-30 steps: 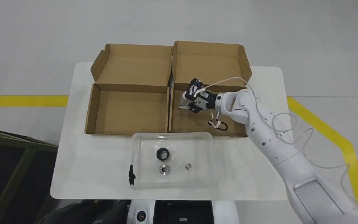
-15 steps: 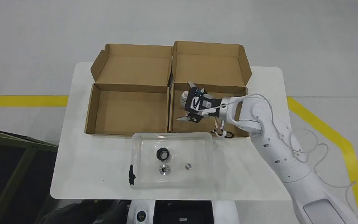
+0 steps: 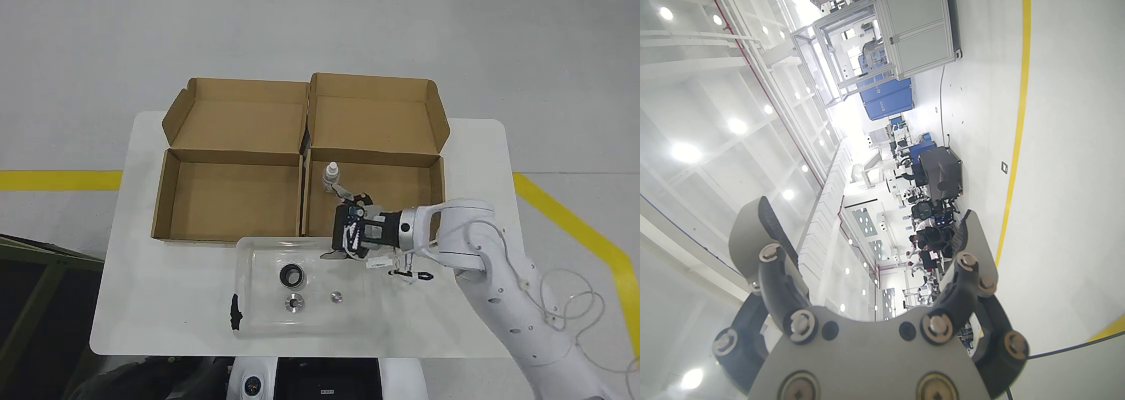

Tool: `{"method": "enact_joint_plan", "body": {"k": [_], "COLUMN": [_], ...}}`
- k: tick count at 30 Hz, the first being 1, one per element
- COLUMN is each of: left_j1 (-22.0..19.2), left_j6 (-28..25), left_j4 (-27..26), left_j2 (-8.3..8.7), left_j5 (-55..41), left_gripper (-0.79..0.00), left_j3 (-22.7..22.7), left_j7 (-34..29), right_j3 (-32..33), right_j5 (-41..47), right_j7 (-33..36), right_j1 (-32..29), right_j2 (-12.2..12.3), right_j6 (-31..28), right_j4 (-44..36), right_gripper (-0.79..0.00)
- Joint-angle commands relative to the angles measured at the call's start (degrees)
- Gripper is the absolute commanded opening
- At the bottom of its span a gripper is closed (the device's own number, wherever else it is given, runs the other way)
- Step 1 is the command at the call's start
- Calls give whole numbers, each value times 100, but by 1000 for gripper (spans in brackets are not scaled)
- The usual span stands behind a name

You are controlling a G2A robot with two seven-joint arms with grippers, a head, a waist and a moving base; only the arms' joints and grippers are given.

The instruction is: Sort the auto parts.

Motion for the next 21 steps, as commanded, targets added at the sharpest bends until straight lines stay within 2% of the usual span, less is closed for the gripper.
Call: {"method": "enact_joint_plan", "body": {"k": [1, 10, 21], "left_j1": [0, 0, 0], "left_j6": [0, 0, 0], "left_j4": [0, 0, 0], "left_j2": [0, 0, 0], "left_j5": [0, 0, 0], "left_gripper": [0, 0, 0], "left_j3": [0, 0, 0], "left_j7": [0, 0, 0], "right_j3": [44, 43, -395], "right_j5": [40, 117, 299], "right_j7": [92, 542, 901], "right_j1": [-147, -628, -951], "right_j2": [34, 169, 253], "right_j6": [-31, -353, -524], "right_j4": [-84, -487, -677], "right_gripper": [0, 0, 0]}}
